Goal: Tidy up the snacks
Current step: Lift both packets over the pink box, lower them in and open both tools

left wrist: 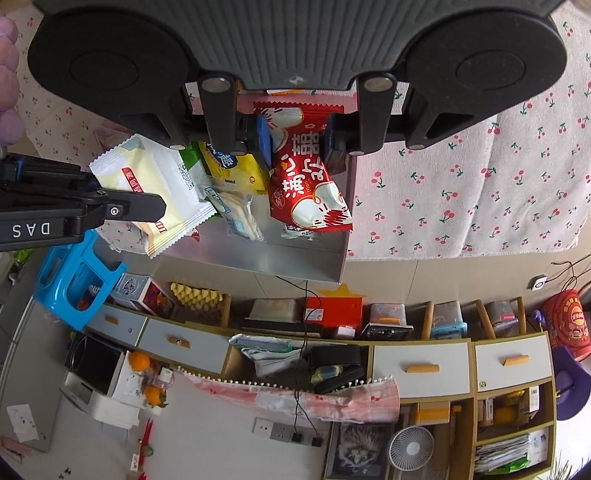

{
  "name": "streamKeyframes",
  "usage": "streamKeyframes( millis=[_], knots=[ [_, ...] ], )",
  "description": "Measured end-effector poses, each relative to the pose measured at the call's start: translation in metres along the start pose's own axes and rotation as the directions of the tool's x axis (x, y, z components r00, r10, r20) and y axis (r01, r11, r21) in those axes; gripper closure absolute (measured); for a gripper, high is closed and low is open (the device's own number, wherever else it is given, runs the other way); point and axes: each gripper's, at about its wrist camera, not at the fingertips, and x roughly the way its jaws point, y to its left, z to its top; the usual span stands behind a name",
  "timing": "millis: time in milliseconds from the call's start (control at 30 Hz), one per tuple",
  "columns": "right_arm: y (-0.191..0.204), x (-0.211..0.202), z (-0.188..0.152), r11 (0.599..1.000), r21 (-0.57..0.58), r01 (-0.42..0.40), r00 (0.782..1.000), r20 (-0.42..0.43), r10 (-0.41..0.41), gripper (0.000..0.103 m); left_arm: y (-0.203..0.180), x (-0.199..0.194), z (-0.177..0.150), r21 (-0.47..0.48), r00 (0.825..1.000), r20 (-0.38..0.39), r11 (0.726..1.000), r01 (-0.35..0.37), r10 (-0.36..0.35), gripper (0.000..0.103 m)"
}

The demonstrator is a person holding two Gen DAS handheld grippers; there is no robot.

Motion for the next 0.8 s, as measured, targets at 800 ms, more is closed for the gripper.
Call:
streamKeyframes(
  millis=[800],
  knots=[
    [0.009, 0.088, 0.043, 0.991, -0.101, 0.083, 0.997, 0.008, -0.083, 0.091, -0.011, 0.054, 0.031, 0.289, 0.994, -0.086, 0.957, -0.033, 0.061, 0.077]
  ],
)
